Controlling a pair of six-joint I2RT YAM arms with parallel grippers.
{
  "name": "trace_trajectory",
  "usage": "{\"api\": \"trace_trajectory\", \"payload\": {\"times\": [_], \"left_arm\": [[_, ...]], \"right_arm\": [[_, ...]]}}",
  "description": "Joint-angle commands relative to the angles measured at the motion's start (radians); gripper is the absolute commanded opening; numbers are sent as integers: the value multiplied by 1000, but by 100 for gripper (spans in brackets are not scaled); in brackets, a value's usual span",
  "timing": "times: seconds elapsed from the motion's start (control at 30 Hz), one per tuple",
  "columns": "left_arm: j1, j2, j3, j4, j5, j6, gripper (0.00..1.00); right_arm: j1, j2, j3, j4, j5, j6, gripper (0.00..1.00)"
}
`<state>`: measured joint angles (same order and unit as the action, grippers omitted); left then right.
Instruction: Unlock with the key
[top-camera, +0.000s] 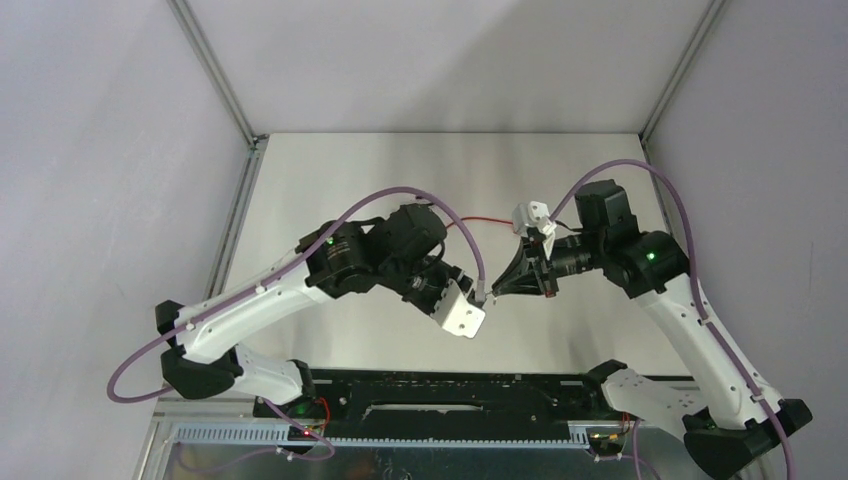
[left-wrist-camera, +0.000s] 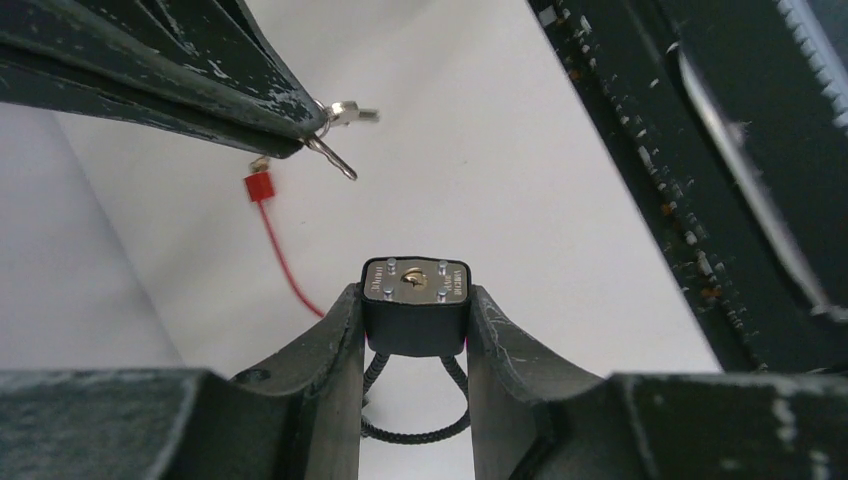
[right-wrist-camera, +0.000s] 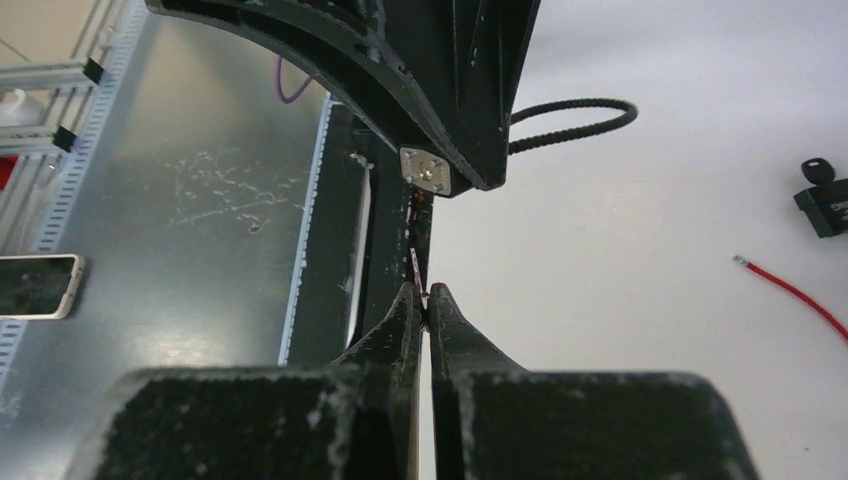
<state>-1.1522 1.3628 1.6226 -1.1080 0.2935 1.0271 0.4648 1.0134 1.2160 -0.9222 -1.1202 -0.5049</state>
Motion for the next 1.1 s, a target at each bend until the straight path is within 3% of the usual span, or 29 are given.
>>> {"api": "trace_trajectory", "payload": {"times": [0.0,0.2,0.43,0.77,1.07], "left_arm": [[55,-11,47,30,157,-123,0],[136,-1,52,63,387,-295,0],[192,20,21,166,589,-544,0],[206,45,9,188,624,-592,0],[212,50,10,171,599,-572,0]], "right_arm": [[59,-3,76,34,97,-54,0],[167,-65,91,40,302,-227,0],[279,-102,129,28,437,-305,0],[445,-46,287,-102,586,-380,0],[568,5,314,-166,707,-428,0]]}}
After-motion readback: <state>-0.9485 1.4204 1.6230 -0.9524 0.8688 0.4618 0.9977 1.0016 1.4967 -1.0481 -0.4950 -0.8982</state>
